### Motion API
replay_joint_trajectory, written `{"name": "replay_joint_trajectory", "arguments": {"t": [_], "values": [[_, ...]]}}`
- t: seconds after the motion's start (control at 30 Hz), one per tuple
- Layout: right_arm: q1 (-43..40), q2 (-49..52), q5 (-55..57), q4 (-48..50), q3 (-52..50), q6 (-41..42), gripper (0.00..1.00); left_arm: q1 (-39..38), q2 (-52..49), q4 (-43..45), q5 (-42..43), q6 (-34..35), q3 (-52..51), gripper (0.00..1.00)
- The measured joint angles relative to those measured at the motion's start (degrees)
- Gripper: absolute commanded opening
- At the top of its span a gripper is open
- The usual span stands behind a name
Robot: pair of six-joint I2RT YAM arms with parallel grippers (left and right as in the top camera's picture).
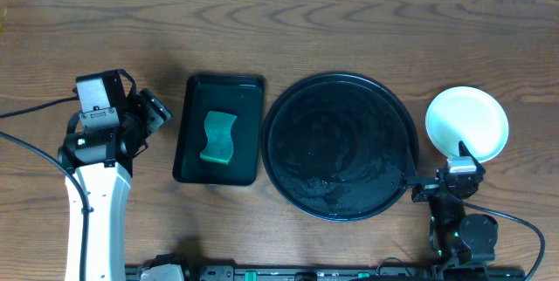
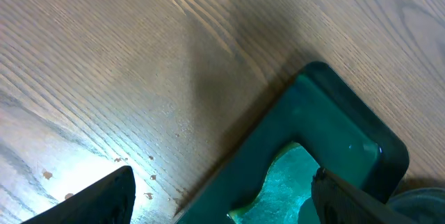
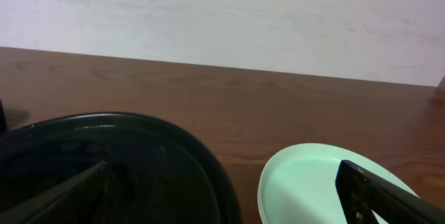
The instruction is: Clean dirty plates on tray and stack at the side
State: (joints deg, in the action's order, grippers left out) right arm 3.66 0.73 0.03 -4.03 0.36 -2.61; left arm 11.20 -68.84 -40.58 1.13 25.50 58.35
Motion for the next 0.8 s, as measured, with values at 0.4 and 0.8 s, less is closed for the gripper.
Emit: {"name": "replay_joint_trajectory", "arguments": {"t": [0.4,0.8], "values": [[0.0,0.0,0.0,0.0,0.0,0.0,0.99,0.0,0.0,0.0,0.0,0.0,0.0,0.81],[0.0,0.0,0.0,0.0,0.0,0.0,0.99,0.0,9.4,0.0,0.0,0.0,0.0,0.81]]}}
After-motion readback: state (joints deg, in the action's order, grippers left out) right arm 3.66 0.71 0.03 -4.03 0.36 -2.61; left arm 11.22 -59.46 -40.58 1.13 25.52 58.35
